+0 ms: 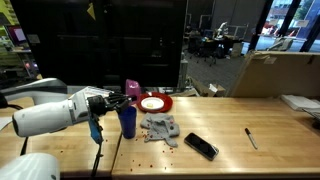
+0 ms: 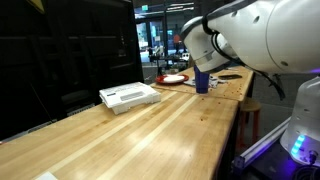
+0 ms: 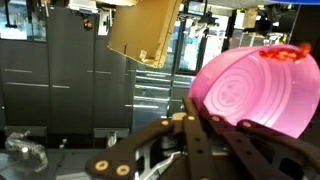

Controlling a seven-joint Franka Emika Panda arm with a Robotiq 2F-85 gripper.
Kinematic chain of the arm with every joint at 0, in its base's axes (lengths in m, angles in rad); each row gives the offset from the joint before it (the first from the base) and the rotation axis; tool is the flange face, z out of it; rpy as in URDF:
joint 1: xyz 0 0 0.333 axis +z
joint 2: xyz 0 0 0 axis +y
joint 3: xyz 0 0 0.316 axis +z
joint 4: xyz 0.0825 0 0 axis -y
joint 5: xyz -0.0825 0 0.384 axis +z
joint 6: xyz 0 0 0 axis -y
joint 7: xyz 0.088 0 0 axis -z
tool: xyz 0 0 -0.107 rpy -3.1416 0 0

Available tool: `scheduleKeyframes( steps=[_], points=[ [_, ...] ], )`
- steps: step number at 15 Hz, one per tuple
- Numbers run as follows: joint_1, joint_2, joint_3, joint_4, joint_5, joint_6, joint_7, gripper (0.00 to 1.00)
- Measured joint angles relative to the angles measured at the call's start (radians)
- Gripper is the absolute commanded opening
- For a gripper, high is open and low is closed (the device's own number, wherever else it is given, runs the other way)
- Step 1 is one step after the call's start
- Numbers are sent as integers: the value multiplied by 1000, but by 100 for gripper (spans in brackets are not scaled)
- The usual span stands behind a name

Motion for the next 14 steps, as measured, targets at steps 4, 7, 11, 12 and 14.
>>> scheduleKeyframes(
  steps=[4,7,11,12,14],
  points=[
    [65,-7,34,-30,-13,0,285,1],
    [97,-26,70,-49,-17,1,497,1],
    [126,-59,119,-72,-7,1,680,1],
    [133,-65,128,-75,-8,1,711,1],
    [153,-71,142,-77,-8,1,756,1]
  ],
)
